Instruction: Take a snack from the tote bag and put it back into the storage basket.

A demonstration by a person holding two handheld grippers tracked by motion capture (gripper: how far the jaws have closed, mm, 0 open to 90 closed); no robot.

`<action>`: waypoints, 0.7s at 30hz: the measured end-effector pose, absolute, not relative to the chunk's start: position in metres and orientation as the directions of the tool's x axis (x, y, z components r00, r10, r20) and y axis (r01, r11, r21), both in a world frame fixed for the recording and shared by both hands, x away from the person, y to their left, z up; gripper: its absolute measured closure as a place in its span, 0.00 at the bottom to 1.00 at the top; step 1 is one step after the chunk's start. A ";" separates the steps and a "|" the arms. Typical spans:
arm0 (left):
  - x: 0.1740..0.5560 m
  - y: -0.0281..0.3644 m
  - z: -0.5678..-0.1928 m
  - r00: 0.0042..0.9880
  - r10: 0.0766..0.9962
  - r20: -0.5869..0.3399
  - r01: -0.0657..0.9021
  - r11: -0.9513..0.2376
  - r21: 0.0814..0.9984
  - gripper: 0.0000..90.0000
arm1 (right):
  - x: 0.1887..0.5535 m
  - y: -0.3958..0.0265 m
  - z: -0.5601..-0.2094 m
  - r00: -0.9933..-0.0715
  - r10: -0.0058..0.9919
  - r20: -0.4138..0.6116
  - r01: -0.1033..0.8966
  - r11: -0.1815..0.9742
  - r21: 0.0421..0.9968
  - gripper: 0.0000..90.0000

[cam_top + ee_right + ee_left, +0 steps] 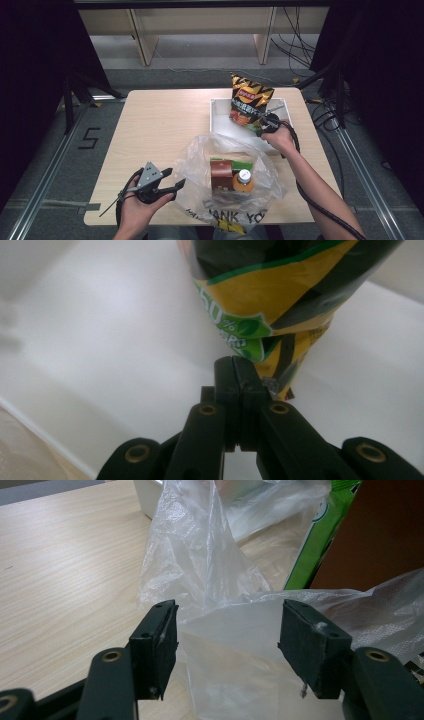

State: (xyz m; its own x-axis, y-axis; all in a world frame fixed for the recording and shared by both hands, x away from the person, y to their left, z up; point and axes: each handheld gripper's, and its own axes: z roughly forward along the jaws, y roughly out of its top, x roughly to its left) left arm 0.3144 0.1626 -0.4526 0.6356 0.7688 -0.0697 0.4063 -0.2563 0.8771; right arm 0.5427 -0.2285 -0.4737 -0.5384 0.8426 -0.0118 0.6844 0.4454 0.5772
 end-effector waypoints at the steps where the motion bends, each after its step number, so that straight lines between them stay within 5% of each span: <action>1: 0.315 0.163 -0.453 0.636 0.769 -0.069 0.406 -0.257 0.877 0.44 | 0.543 -0.229 -0.474 -0.543 0.840 -0.010 0.682 0.448 0.578 1.00; 21: 0.315 0.162 -0.454 0.636 0.769 -0.074 0.406 -0.252 0.878 0.44 | 0.544 -0.229 -0.479 -0.479 0.878 0.007 0.704 0.380 0.599 1.00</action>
State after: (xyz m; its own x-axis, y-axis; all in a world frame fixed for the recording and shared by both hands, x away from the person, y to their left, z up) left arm 0.3147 0.1625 -0.4538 0.6356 0.7685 -0.0738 0.4064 -0.2517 0.8783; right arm 0.5443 -0.2288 -0.4786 -0.4795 0.8775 0.0074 0.7045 0.3799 0.5995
